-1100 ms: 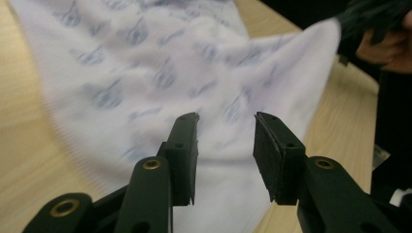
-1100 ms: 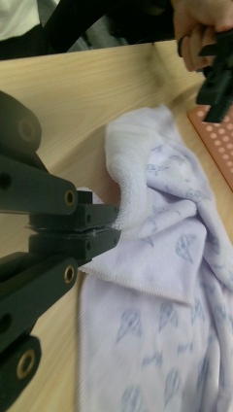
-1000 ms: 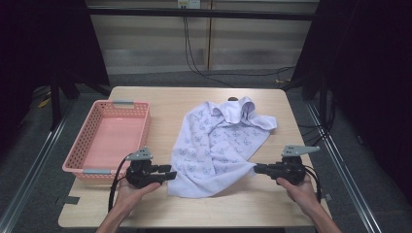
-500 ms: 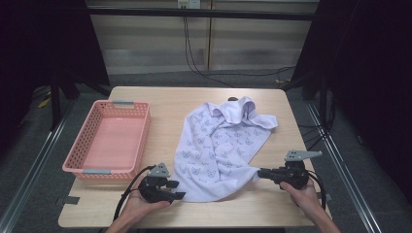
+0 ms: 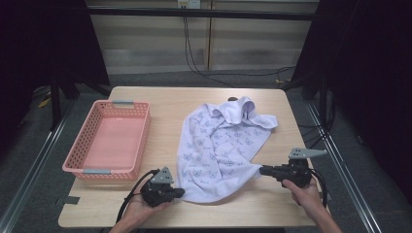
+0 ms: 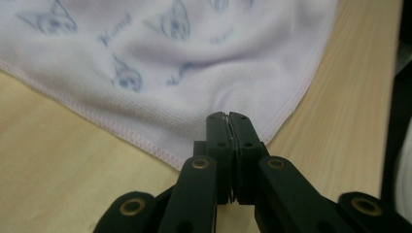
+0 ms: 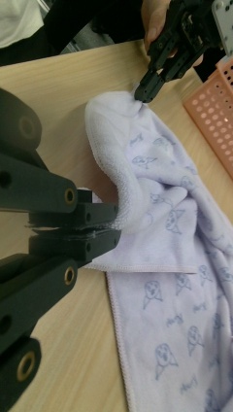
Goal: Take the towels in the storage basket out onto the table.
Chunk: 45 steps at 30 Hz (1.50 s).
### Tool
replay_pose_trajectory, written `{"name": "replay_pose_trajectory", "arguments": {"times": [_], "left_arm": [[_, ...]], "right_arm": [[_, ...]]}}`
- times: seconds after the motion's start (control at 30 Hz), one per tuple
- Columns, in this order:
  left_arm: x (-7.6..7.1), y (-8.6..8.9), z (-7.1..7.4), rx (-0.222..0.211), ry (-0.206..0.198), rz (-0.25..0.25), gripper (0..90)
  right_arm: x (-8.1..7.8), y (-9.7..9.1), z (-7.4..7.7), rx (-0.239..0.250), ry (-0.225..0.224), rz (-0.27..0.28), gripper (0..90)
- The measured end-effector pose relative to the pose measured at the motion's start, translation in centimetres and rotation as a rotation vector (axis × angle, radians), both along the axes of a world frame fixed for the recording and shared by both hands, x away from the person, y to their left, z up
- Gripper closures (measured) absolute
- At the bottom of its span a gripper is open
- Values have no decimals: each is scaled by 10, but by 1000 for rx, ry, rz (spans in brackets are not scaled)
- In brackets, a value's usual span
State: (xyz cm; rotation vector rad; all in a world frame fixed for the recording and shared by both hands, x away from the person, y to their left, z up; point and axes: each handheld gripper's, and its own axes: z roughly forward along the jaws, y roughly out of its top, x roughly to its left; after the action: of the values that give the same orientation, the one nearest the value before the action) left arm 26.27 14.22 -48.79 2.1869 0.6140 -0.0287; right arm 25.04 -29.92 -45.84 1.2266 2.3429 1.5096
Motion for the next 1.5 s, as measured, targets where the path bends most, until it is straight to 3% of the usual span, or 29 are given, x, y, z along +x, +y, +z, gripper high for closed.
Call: {"name": "replay_pose_trajectory", "arguments": {"times": [0.07,0.2,0.33,0.4,0.53,0.67,0.8,0.9,0.97,1.03,1.07,1.13,1.2,1.23,1.33,1.43,1.5], "left_arm": [[9,6,11,-105,3,37,885],[25,6,38,-209,-38,76,886],[44,-1,73,-263,-98,79,886],[57,-5,94,-322,-111,97,886],[73,-12,129,-372,-166,115,886],[75,-14,170,-444,-238,119,886],[69,-6,203,-495,-291,124,886],[57,3,212,-504,-319,119,886],[43,9,203,-475,-310,91,886],[31,15,187,-439,-288,96,886],[26,19,174,-434,-259,86,886],[15,27,145,-406,-208,92,886],[1,37,112,-381,-155,94,885],[-4,40,101,-377,-133,99,885],[-25,51,67,-310,-62,95,884],[-38,60,52,-262,-18,82,880],[-44,67,46,-237,2,80,874]], "right_arm": [[1,-2,6,8,-14,-2,876],[5,-6,29,19,-69,-17,877],[10,-10,65,34,-147,-26,878],[16,-14,84,38,-184,-37,878],[30,-27,123,60,-252,-80,879],[39,-39,160,85,-319,-116,879],[32,-48,200,102,-401,-136,879],[17,-50,219,120,-451,-121,880],[7,-48,215,131,-449,-93,880],[-8,-40,194,100,-407,-57,880],[-14,-38,184,93,-388,-40,880],[-29,-31,153,80,-321,-9,880],[-45,-26,119,97,-251,15,880],[-56,-23,99,87,-214,21,880],[-80,-16,62,66,-129,40,880],[-103,-6,32,47,-45,90,863],[-112,-1,20,14,-10,124,768]]}}
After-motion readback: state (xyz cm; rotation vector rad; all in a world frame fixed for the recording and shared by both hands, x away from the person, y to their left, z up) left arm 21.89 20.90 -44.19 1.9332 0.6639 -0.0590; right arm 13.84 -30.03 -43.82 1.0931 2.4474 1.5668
